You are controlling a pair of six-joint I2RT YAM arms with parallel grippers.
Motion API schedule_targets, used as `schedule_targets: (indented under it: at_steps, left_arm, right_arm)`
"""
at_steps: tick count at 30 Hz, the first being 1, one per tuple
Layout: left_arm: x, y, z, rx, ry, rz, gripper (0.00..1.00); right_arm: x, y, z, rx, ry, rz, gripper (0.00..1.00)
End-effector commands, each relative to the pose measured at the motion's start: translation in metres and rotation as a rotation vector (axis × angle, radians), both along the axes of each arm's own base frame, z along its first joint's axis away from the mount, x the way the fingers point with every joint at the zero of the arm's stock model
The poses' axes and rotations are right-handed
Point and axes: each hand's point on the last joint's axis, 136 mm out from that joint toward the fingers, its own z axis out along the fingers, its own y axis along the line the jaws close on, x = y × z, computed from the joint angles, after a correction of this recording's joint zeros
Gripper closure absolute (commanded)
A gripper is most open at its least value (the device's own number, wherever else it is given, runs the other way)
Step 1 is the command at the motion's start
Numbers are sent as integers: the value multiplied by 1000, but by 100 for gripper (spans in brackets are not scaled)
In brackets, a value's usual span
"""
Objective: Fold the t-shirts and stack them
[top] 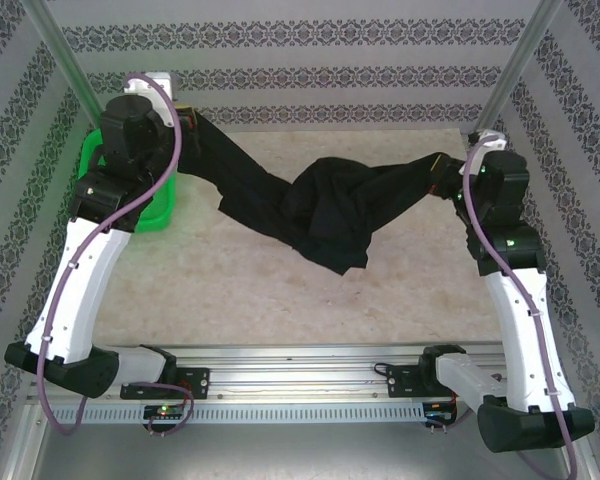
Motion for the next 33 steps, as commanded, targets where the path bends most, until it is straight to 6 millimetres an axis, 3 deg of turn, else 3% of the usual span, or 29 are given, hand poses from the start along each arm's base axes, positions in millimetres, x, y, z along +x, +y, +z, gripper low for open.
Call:
schedule_targets:
  at_steps: [1, 4, 6, 9, 13, 14, 15, 17, 18, 21, 24, 26, 29, 33]
  left_arm:
    - [2, 37, -21, 15, 63, 92, 100]
    - [15, 54, -84, -32, 218, 130, 100]
    - [26, 46, -134, -67, 307, 103, 100]
    - [39, 29, -182, -161, 361, 44, 100]
    - [59, 19, -228, -222, 453, 37, 99]
    - [64, 18, -239, -234, 470, 42, 91]
    - [69, 15, -249, -249, 489, 37, 71]
    - [73, 5, -252, -297, 487, 0, 45]
    - [72, -2, -243, -329, 448, -27, 35]
    - [59, -26, -190, -381, 301, -128, 17]
    - [30, -82, -130, -408, 187, -378, 3]
    - [2, -126, -114, -373, 172, -537, 0]
    - [-33, -168, -125, -388, 202, -702, 0]
    - [-65, -204, -178, -384, 336, -811, 0]
  right_arm:
    - [1, -29, 25, 45, -84, -92, 100]
    - [1, -45, 31, 125, -108, -124, 100]
    - [7, -22, 48, 186, -176, 19, 100]
    - [6, 24, 79, 284, -250, 285, 100]
    - [-27, 83, 134, 365, -395, 650, 100]
    - [-33, 93, 139, 343, -390, 685, 100]
    - [-37, 103, 138, 304, -365, 698, 100]
    - [-45, 116, 136, 217, -347, 695, 100]
    - [-45, 119, 133, 198, -333, 692, 100]
    - [-41, 122, 130, 205, -297, 698, 100]
    - [-39, 125, 135, 212, -288, 704, 100]
    - [-37, 126, 136, 211, -275, 695, 100]
    - [-33, 128, 132, 194, -253, 675, 100]
    - [-28, 126, 130, 177, -237, 654, 100]
